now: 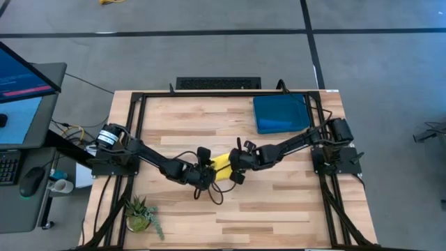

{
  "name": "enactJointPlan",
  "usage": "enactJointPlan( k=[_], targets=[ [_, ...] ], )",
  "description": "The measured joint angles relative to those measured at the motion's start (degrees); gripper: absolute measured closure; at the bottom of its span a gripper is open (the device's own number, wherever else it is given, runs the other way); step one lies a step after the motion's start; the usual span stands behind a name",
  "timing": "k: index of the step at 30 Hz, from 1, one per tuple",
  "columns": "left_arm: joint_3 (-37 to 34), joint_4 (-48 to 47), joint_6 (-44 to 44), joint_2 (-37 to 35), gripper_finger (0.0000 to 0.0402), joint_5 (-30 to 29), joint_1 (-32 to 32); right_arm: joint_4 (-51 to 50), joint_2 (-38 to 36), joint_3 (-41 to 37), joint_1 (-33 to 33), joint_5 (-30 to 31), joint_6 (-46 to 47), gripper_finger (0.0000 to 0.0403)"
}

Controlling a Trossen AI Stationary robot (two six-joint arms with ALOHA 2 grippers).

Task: Roll microfiber towels into tight, uniform cylinder then place into a basket
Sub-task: Roll the yellow microfiber cloth

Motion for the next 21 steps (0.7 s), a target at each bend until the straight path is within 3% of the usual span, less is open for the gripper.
enactJointPlan(
  k=[10, 21],
  targets=[
    [0.08, 9.74, 0.73, 0.0, 0.0288, 0.38, -2.07, 0.02, 0.0, -0.02, -1.0, 0.1, 2.44, 0.0285],
    [0.11, 9.2, -1.77, -0.05, 0.0288, 1.88, -2.11, -0.87, 0.0, -0.01, -1.72, -0.07, 3.83, 0.0285]
  ],
)
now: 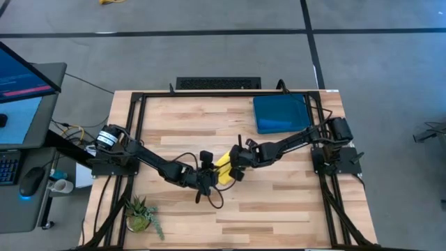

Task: Roll microfiber towels into tight, uniform cylinder then place into a basket
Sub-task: Roll the yellow microfiber cloth

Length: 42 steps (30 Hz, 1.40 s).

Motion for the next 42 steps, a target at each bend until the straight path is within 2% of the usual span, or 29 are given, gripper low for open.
enactJointPlan(
  k=[4, 11, 14, 17, 22, 26, 35, 42],
  targets=[
    [0.03, -1.37, -0.52, -0.06, 0.0288, 2.3, 0.82, -4.01, -1.15, 0.07, 0.07, 0.0, -1.11, 0.0285],
    [0.07, -3.26, -0.68, -0.1, 0.0288, 2.33, 3.94, -6.04, -4.88, 1.8, 1.63, 0.32, -1.02, 0.0285],
    [0.08, -3.57, -1.13, -0.1, 0.0288, 3.2, 5.19, -3.91, -5.62, 1.8, 2.56, 1.41, -1.34, 0.0285],
    [0.08, -3.4, -0.51, -0.12, 0.0288, 4.9, 6.1, -0.76, -5.56, 1.74, 2.85, 5.32, -2.02, 0.0285],
    [0.08, -4.84, 5.75, -0.14, 0.0288, 5.11, 7.33, 5.05, -2.19, 1.72, 2.51, 6.27, -6.24, 0.0285],
    [0.08, -6.21, 9.52, -0.14, 0.0288, 1.75, 8.18, 5.26, 0.2, 1.73, 1.76, 6.25, -8.54, 0.0285],
    [0.08, -5.9, 6.26, -0.14, 0.0288, 0.47, 6.22, 1.82, 1.93, 1.72, -1.1, 5.47, -6.54, 0.0285],
    [0.08, -5.31, 4.15, -0.14, 0.0288, -6.08, 2.44, 2.77, 4.7, 1.91, -1.8, 5.17, -4.47, 0.0285]
  ],
)
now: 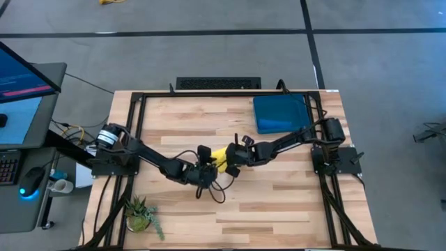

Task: Roll microfiber towels into tight, uniform cylinder then place into a basket
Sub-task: Roll the yellow microfiber cloth

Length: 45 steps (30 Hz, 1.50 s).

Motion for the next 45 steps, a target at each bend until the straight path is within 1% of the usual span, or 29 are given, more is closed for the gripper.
enactJointPlan(
  k=[2, 4, 8, 13, 15, 18, 22, 25, 31, 35, 38, 41, 45],
  targets=[
    [0.0, 1.14, -0.13, 0.0, 0.0288, -0.8, -1.03, -0.06, -0.08, 0.0, -0.11, -0.31, 0.5, 0.0285],
    [-0.01, 4.33, -0.44, 0.0, 0.0288, 0.16, -1.79, 0.08, -0.06, 0.0, -0.14, -0.3, 1.4, 0.0285],
    [0.0, 11.56, -1.44, 0.0, 0.0288, 7.01, -1.79, -0.26, -0.59, 0.06, -0.26, -0.72, 1.54, 0.0285],
    [-0.01, 12.2, -5.02, 0.08, 0.0288, 11.38, 0.16, -3.2, -0.56, 1.61, -0.3, -0.87, 1.57, 0.0285],
    [0.0, 13.36, -5.4, 1.08, 0.0288, 12.89, 0.76, -4.18, -0.55, 1.95, -0.37, -0.85, 1.54, 0.0285],
    [0.04, 15.6, -4.62, 3.91, 0.0291, 13.42, 1.74, -5.03, -0.54, 2.3, -0.3, -0.69, 1.54, 0.0285],
    [0.0, 16.14, -4.24, 6.89, 0.0301, 13.33, 3.31, -5.35, -0.54, 2.32, -0.24, -0.67, 1.56, 0.0285],
    [-0.02, 15.74, -5.77, 7.3, 0.0307, 13.58, 4.45, -5.38, -0.54, 2.32, -0.07, -0.63, 1.57, 0.0285],
    [0.33, 11.23, -8.17, 6.88, 0.031, 20.7, 6.37, -6.96, -0.56, 2.46, -0.09, -2.82, 1.28, 0.0285],
    [0.52, 7.54, -8.21, 7.04, 0.031, 25.28, 7.56, -10.23, -0.74, 2.6, -0.3, -2.88, -0.12, 0.0285],
    [0.57, 6.6, -6.12, 6.98, 0.0311, 29.28, 8.44, -11.32, -0.76, 2.62, -0.49, -3.06, -1.83, 0.0285],
    [0.56, 6.58, -4.17, 6.97, 0.0311, 30.2, 8.59, -12.25, -0.76, 2.96, -0.48, -2.42, -2.87, 0.0285],
    [0.5, 6.44, -2.58, 7.02, 0.0311, 29.93, 8.53, -17.96, -0.54, 5.13, -0.46, -0.25, -3.45, 0.0285]
  ],
)
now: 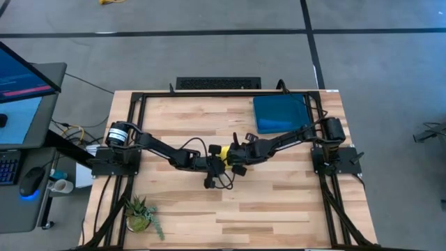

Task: Roll microfiber towels into tight, uniform cylinder then place into a basket
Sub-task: Roll the yellow microfiber cloth

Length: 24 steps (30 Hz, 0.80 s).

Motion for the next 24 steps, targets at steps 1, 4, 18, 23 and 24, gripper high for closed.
enactJointPlan(
  k=[1, 4, 18, 23, 24],
  targets=[
    [0.0, -0.1, 0.16, 0.0, 0.0311, 0.02, -0.02, -1.24, 0.02, 0.46, 0.0, 0.62, 0.01, 0.0285],
    [0.0, -0.53, 0.2, 0.0, 0.0311, 0.13, -0.04, -1.96, 0.02, 0.7, 0.01, 2.32, -0.03, 0.0285],
    [0.06, -2.1, -0.35, -0.18, 0.0311, 1.14, -0.11, -3.02, 1.49, 0.8, 0.12, 9.46, -1.7, 0.0285],
    [0.04, -4.09, -0.43, -1.55, 0.0311, 1.53, -0.32, -1.96, 2.46, 0.81, 1.09, 8.64, -1.72, 0.0285],
    [-0.09, -5.01, -0.41, -2.12, 0.0311, 1.73, -0.52, -1.93, 2.44, 0.81, 1.24, 8.62, -1.78, 0.0285]
  ],
)
